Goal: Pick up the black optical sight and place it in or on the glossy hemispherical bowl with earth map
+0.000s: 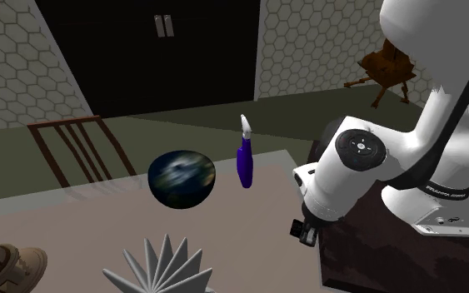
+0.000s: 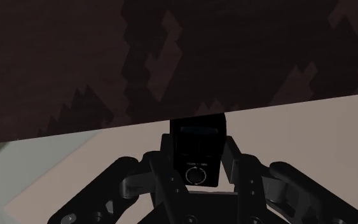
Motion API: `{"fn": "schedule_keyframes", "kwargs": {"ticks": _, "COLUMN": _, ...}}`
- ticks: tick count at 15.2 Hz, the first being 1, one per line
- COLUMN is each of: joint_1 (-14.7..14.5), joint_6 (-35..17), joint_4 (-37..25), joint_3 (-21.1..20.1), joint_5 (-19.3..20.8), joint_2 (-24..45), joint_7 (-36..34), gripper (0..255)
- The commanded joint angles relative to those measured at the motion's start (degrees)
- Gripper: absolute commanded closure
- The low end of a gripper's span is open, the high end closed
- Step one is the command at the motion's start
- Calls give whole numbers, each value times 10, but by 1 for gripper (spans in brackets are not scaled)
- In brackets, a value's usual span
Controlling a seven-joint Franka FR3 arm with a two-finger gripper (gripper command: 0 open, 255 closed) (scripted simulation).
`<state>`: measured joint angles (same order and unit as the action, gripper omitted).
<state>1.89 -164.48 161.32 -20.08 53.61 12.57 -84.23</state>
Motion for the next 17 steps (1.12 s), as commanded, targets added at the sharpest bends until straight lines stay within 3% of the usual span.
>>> {"fn": "schedule_keyframes", "kwargs": {"ticks": 1, "joint_1": 14, "joint_6": 4, "joint_4": 11, "joint_3": -22, "joint_5": -44, "joint_2": -22, "joint_7": 35, "gripper": 255}}
{"fn": "schedule_keyframes", "kwargs": {"ticks": 5, "joint_1": 44, "joint_6": 18, "joint_4": 37, "joint_3": -82, "joint_5": -179, "joint_2": -82, "joint_7": 140, "gripper": 255}}
{"fn": "schedule_keyframes", "kwargs": {"ticks": 8, "joint_1": 47, "joint_6": 33, "joint_4": 53, "joint_3": -115, "joint_5": -298, "joint_2": -131, "joint_7": 228, "gripper": 255}}
{"fn": "schedule_keyframes", "kwargs": {"ticks": 12, "joint_1": 11, "joint_6": 68, "joint_4": 64, "joint_3": -115, "joint_5": -429, "joint_2": -193, "joint_7": 323, "gripper": 255}}
{"fn": "schedule_keyframes", "kwargs": {"ticks": 17, "joint_1": -38, "joint_6": 125, "joint_4": 67, "joint_3": -89, "joint_5": -516, "joint_2": -260, "joint_7": 388, "gripper": 255}}
